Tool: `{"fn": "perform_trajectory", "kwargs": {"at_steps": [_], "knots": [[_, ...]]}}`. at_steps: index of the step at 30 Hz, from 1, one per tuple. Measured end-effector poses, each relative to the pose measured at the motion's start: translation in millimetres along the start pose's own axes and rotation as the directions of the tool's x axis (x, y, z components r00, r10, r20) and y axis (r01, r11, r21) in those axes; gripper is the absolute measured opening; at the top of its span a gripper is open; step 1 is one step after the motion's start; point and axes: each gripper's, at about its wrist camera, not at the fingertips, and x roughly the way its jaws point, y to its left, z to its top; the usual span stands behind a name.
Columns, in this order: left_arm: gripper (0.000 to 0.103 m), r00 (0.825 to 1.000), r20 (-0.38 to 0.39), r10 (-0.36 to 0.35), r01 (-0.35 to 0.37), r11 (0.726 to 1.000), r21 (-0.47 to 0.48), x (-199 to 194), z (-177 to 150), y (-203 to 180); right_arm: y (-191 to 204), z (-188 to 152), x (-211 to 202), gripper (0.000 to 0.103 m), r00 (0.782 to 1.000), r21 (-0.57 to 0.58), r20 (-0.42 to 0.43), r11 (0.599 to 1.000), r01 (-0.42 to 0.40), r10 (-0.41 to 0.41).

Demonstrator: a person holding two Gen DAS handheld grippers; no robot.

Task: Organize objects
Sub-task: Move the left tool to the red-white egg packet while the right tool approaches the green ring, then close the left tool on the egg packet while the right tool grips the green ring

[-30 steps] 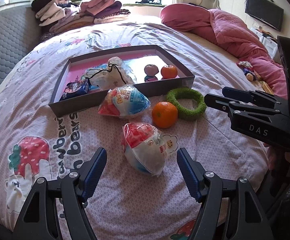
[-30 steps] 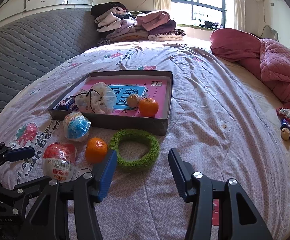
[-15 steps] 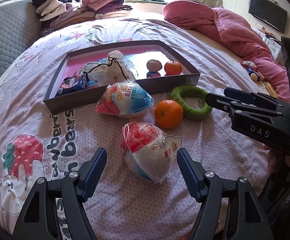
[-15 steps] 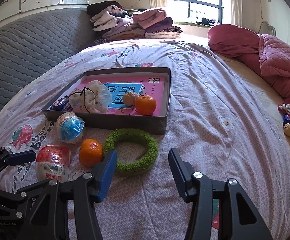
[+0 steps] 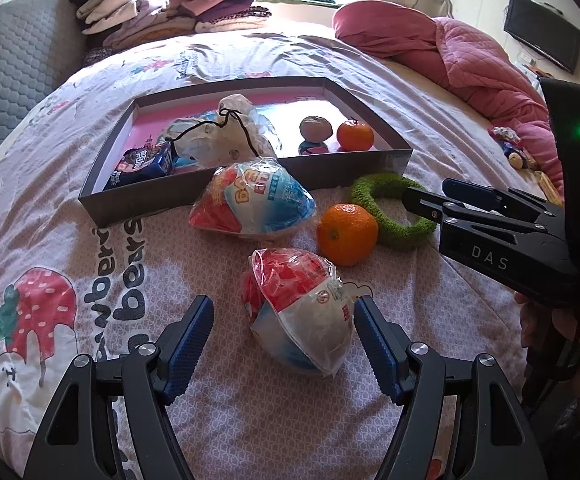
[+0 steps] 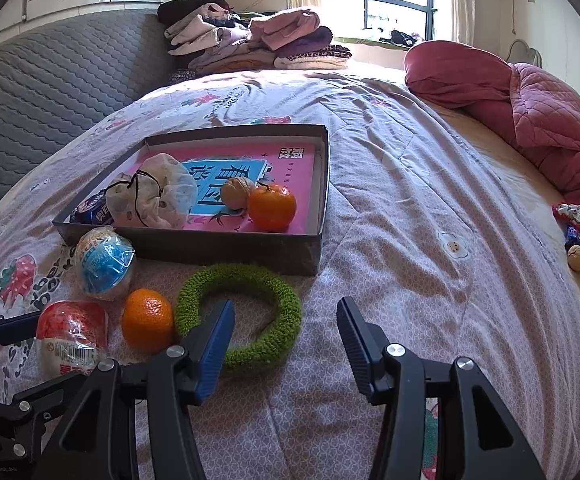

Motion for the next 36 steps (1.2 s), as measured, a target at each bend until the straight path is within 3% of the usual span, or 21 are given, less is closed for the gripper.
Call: {"fn": "perform_trajectory", "kwargs": {"at_steps": [10, 20, 27, 31, 36], "knots": [[0.074, 1.000, -0.001, -0.005, 0.005, 1.000, -0.023, 8.5, 2.0, 2.7, -3.4, -0.1, 17.2, 0.051, 0.999, 0.005, -0.036, 0.999, 0.035, -0.035], [0.074, 1.000, -0.009, 0.011, -0.011, 0.999, -0.038, 16.2, 1.7, 8.5, 0.6, -3.4, 20.5, 0.021, 0.999, -0.012, -0.054, 1.000, 0.000, -0.001], [0.074, 1.000, 0.000, -0.030, 0.030, 0.998, -0.055, 18.9, 1.1, 14.6, -0.2, -3.7, 19.2, 0.016, 0.998, -0.002, -0.057, 1.000, -0.011, 0.011], [0.062, 0.999, 0.010, -0.042, 0.043, 0.998, -0.053, 20.1, 1.1, 16.4, -1.2, -4.1, 16.5, 0.014, 0.998, 0.005, -0.054, 1.000, -0.021, 0.021], [0.060, 0.999, 0.013, -0.048, 0.049, 0.998, -0.041, 19.1, -0.3, 15.5, -3.4, -5.2, 15.1, 0.014, 0.998, 0.020, -0.057, 0.999, -0.039, 0.040]]}}
